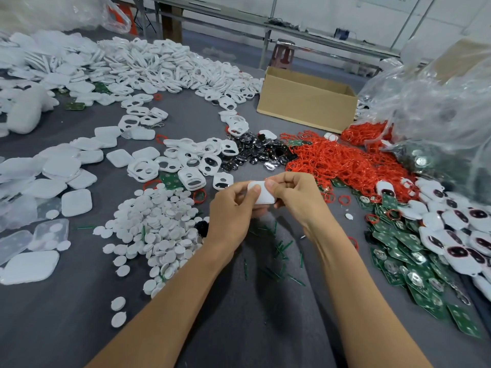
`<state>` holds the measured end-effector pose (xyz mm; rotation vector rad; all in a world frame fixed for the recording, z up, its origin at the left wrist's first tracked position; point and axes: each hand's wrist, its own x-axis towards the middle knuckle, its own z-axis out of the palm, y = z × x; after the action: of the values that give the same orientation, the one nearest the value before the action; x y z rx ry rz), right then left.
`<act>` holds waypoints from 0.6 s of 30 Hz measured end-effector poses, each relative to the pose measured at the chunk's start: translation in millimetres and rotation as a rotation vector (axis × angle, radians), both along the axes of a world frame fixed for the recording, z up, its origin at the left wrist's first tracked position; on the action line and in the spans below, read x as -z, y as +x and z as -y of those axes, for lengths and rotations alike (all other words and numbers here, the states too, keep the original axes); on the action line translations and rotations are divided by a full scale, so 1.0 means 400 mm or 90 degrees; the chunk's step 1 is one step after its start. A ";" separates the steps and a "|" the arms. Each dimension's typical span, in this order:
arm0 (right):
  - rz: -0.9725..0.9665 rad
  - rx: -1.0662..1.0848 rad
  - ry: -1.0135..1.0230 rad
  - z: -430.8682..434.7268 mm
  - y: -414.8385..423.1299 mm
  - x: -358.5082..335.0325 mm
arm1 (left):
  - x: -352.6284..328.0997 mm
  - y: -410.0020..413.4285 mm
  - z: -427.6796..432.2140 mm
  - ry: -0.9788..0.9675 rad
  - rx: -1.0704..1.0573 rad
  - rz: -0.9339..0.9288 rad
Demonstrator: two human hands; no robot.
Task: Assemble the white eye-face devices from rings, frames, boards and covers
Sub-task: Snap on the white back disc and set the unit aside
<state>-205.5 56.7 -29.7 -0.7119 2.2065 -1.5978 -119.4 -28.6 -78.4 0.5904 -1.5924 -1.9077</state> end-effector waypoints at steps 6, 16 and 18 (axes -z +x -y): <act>0.028 -0.122 0.038 -0.011 -0.005 -0.016 | -0.006 -0.002 0.007 -0.009 0.018 0.019; -0.111 -0.083 0.102 0.014 0.002 0.016 | 0.001 -0.003 0.010 0.008 -0.020 0.006; -0.185 -0.055 0.058 0.011 0.005 0.018 | -0.002 -0.002 0.010 0.034 -0.009 -0.023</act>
<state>-203.4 52.2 -36.9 -1.0538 2.3934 -1.4173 -120.2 -32.6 -77.6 0.5856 -1.5151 -1.9452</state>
